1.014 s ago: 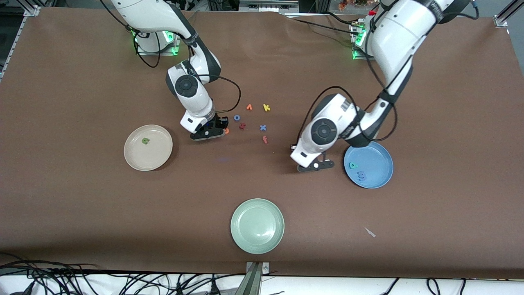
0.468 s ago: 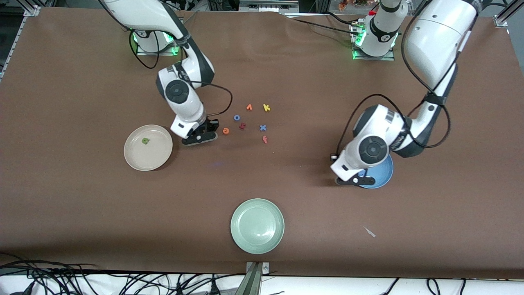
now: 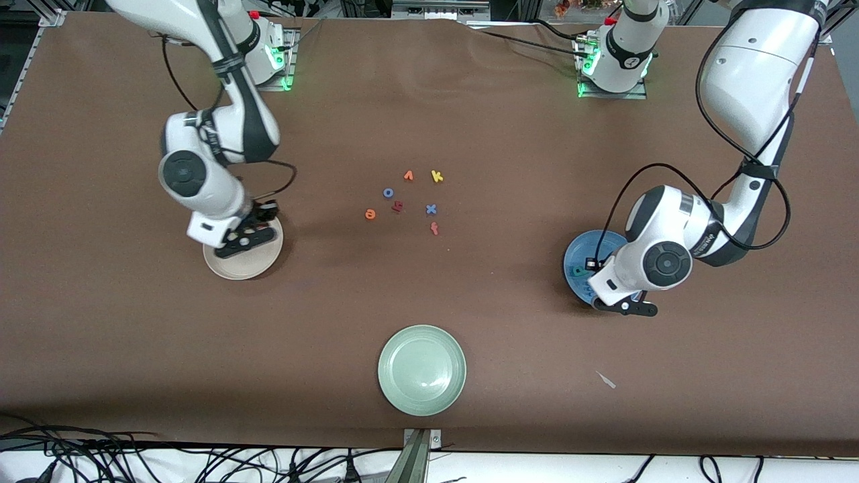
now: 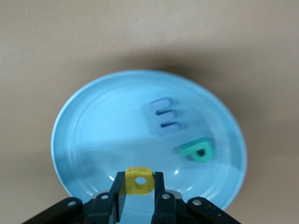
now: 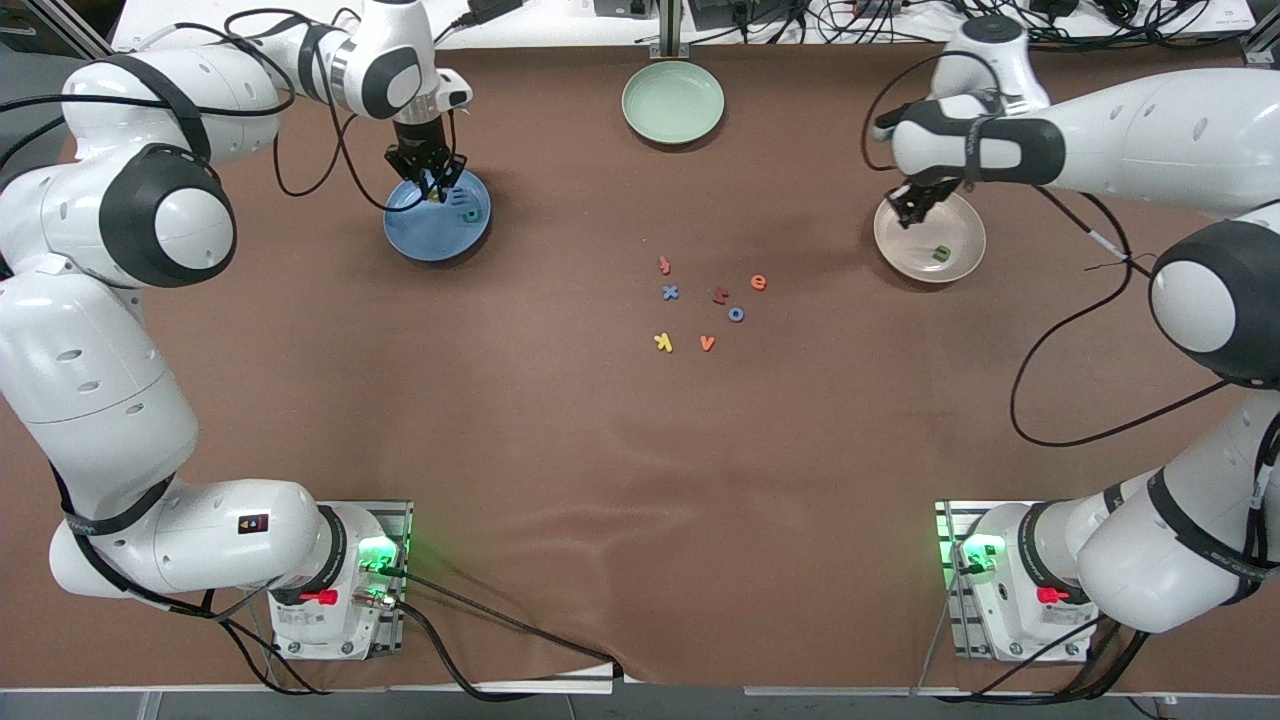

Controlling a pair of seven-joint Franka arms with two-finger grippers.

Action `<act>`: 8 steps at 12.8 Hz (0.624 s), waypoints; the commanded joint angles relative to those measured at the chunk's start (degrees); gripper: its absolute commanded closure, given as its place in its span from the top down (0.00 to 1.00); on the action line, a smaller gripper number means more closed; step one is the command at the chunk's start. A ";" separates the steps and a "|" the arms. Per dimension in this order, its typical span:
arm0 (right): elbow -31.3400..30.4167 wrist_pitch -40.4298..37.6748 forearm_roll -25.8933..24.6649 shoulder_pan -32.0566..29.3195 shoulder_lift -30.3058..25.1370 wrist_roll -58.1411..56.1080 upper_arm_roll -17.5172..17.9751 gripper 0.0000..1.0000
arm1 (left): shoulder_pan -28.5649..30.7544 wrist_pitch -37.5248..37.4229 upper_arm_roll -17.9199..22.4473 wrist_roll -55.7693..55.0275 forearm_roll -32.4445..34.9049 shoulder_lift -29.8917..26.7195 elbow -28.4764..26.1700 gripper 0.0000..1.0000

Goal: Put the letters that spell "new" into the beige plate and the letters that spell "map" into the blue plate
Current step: 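Drop the yellow d and pink w onto the blue and white plates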

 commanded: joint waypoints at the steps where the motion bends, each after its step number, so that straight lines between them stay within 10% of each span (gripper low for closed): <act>1: -3.47 2.61 3.40 0.73 -0.65 -2.00 -0.51 0.20 | 0.34 0.00 -0.73 1.19 1.79 0.02 -2.02 0.16; 3: -3.47 2.44 3.77 0.82 -0.65 -1.83 -0.51 0.47 | 0.25 0.44 -0.82 1.19 1.79 0.02 -2.73 0.28; 4: -3.38 2.44 3.86 0.82 -0.65 -1.48 -0.43 0.70 | 0.25 0.44 -1.00 1.10 1.70 -0.16 -2.64 0.52; 6: -3.21 2.26 3.86 0.90 -0.65 0.18 0.10 0.74 | 0.34 0.01 -1.09 1.37 1.44 -1.29 -1.85 1.00; 8: -3.21 2.35 3.94 0.90 -0.65 0.81 0.80 0.74 | 0.25 -0.35 -1.35 1.28 0.83 -5.14 -1.15 1.00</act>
